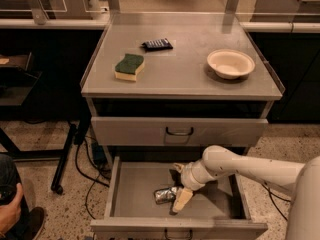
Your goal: Pick redbull can from middle drawer and place on counter
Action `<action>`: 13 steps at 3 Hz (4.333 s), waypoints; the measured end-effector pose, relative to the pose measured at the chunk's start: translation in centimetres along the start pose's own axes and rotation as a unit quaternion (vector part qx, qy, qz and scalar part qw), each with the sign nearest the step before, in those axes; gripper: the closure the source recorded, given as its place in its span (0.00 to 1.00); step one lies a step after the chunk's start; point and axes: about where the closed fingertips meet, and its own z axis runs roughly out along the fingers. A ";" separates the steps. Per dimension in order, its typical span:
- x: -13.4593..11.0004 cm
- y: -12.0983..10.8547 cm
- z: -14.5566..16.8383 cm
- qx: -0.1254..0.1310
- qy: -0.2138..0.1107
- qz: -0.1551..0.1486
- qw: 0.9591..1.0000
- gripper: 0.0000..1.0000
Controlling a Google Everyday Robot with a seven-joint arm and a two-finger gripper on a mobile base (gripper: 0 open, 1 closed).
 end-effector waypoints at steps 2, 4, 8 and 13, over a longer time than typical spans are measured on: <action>0.5 -0.8 3.0 -0.020 -0.009 -0.004 1.000 0.00; 2.3 0.2 3.6 -0.008 -0.002 -0.008 1.000 0.00; 2.3 0.3 3.6 -0.008 -0.001 -0.008 1.000 0.49; 0.4 1.2 1.0 0.008 0.000 0.026 1.000 1.00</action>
Offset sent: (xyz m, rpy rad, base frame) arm 0.0153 0.0149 -0.0351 0.0246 0.0339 0.0352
